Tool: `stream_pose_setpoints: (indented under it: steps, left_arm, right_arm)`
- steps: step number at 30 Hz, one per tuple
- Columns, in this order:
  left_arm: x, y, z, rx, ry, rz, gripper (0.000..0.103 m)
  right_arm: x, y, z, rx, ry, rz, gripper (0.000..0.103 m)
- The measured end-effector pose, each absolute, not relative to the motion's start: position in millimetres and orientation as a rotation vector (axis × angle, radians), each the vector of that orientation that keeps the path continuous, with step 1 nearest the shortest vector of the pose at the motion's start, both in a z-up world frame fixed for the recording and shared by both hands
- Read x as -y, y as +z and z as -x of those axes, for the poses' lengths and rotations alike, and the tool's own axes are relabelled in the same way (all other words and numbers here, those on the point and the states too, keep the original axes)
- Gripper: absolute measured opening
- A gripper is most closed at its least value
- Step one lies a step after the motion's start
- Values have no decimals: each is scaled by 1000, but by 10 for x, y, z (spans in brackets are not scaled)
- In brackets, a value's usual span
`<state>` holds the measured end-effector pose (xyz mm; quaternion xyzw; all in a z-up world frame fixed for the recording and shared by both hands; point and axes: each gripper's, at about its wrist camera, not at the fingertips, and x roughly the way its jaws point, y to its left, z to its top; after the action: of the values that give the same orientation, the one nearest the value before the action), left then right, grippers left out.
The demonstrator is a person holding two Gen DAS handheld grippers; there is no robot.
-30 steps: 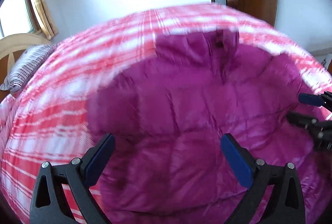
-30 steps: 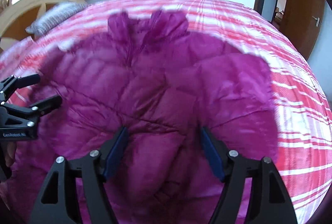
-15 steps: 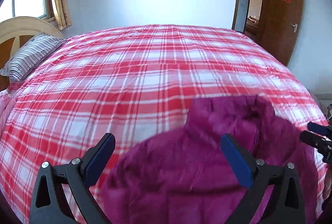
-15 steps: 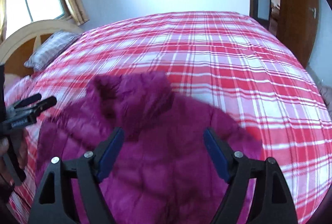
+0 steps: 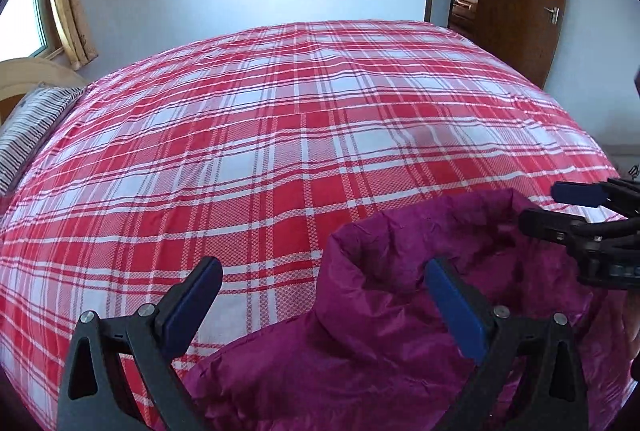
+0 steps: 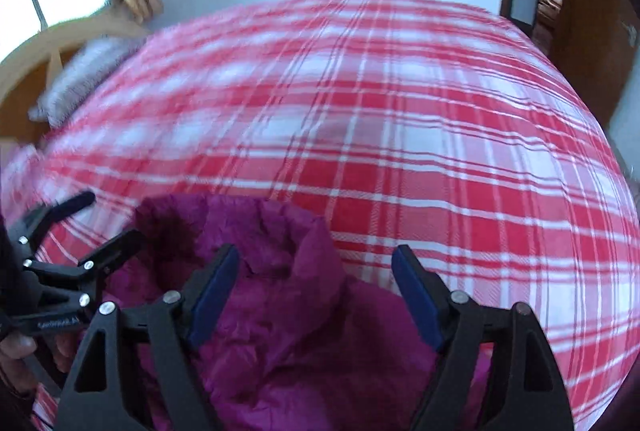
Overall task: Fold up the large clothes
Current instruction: 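Grasp the jacket hem with the right gripper while the left gripper grasps it too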
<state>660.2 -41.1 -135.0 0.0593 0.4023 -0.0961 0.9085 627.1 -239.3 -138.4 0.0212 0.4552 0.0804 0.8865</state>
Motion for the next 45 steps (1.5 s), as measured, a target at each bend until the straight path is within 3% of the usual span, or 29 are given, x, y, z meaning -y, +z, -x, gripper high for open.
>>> stream_pose_setpoints:
  steps: [1,2,3,4,5,9,14,26,35,45]
  left_arm:
    - [413,-1369,-6593,-824,-209,-125,89]
    - [413,-1381,-6588,-825,-224,-125,68]
    - [415,-1398,-6588,-837,-249,-127,59]
    - [403,-1409,-6577,-844,-266,-125,40]
    - [385,-1412,-6561,-845,-279,-122,25]
    - [339,-1336,-6385,-795,-320,-142,9]
    - [279,-1217,-6074,-724,-363,-144,8]
    - [361,-1538,-5555,-766,-423,-291,8]
    - [251,-946,-5688,-630,-405,-153,8]
    - [715,-1721,-5862,-783,-433,-303,8]
  right_arm:
    - [2357,-1458,-6319,-979,153,-3,55]
    - [2335,-1525,-6345,-1007,146,27,38]
    - [2339,-1547,-6342,-1010,144,40,30]
    - [2354,-1552,-6306,-995,144,50,18]
    - [2377,-1538,-6231,-969,143,56,15]
    - [2440,-1451,-5974,-893,147,79,13]
    - [2490,-1439,-5707,-837,154,121,13]
    - [2568,-1866,-5465,-852,152,181,11]
    - [2589,-2009,-5476,-831,130,146,11]
    - [2700,-2024,-5457,-813,156,56,11]
